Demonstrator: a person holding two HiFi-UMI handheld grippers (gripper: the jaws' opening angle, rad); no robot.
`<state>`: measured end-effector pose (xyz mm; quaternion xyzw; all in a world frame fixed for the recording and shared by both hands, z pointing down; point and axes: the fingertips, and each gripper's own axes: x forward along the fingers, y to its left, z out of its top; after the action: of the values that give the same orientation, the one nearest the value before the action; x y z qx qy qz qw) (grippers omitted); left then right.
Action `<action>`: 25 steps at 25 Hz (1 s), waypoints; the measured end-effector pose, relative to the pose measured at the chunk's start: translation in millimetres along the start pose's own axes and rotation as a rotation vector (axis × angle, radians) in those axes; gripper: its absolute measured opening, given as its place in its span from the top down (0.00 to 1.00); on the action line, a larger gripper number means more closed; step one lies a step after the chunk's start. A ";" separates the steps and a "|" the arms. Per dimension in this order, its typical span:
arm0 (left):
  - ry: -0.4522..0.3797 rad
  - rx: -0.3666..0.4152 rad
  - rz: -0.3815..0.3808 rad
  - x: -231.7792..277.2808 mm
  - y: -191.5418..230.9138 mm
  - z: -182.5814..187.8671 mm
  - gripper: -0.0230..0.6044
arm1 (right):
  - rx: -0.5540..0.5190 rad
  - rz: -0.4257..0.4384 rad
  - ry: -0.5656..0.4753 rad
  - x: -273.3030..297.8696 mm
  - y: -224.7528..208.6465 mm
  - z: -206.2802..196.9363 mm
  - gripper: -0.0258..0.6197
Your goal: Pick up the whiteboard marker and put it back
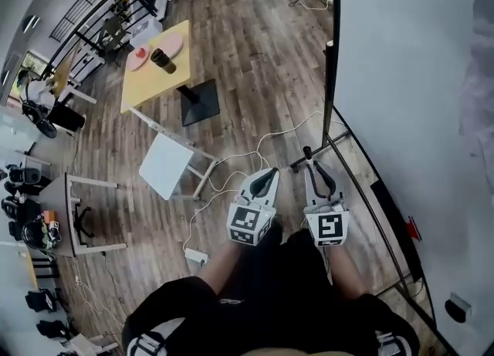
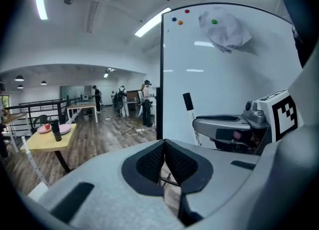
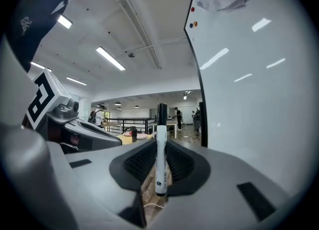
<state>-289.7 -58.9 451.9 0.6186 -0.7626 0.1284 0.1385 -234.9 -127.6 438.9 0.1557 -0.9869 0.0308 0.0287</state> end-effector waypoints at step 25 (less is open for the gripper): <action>0.026 0.176 -0.840 122.8 -58.6 0.9 0.95 | -0.047 -0.841 0.420 -62.5 -80.7 -56.1 0.87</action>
<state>-256.5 -182.5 498.0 0.8834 -0.4286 0.1333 0.1350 -147.9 -181.2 494.8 0.5317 -0.8115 0.0249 0.2413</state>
